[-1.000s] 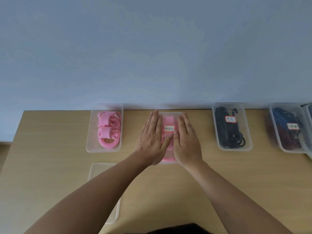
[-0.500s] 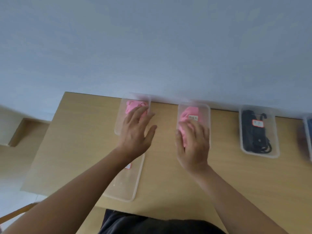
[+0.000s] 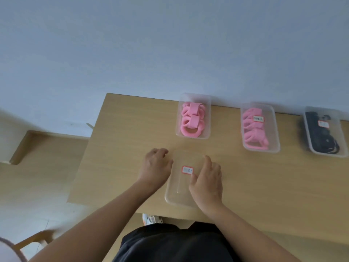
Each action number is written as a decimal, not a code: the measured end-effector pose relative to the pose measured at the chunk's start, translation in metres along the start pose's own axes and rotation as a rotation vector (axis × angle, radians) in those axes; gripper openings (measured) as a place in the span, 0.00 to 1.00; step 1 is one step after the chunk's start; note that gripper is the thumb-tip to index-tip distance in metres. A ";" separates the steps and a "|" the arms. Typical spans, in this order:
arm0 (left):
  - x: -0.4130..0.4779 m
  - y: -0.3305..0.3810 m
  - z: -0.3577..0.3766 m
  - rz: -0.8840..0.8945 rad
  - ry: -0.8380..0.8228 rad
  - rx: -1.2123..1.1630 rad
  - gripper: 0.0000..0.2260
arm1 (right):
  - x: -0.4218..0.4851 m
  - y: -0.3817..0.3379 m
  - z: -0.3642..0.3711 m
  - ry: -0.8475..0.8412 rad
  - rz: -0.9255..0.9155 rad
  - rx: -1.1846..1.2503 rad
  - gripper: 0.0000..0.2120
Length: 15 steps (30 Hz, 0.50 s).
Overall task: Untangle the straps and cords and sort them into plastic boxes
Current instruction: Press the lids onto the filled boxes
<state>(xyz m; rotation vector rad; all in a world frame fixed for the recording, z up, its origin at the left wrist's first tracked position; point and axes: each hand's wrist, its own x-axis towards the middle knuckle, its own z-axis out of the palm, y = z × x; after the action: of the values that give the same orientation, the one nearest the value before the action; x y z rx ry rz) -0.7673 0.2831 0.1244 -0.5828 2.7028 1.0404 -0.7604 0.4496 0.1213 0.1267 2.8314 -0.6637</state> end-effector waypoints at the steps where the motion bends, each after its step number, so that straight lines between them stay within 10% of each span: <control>1: -0.006 -0.006 0.001 0.011 -0.047 0.010 0.16 | -0.001 -0.006 0.003 0.009 0.045 0.066 0.30; 7: -0.014 -0.016 -0.015 -0.052 -0.172 -0.096 0.23 | -0.001 -0.023 0.005 0.001 0.343 0.490 0.06; 15: -0.004 0.027 -0.040 0.184 -0.150 -0.103 0.47 | 0.032 -0.037 -0.049 -0.032 0.269 0.999 0.07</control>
<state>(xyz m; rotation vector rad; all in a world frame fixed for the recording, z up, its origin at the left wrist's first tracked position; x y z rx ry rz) -0.7763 0.2760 0.1716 -0.2620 2.6209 1.2211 -0.8067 0.4390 0.1717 0.6218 2.1123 -1.8788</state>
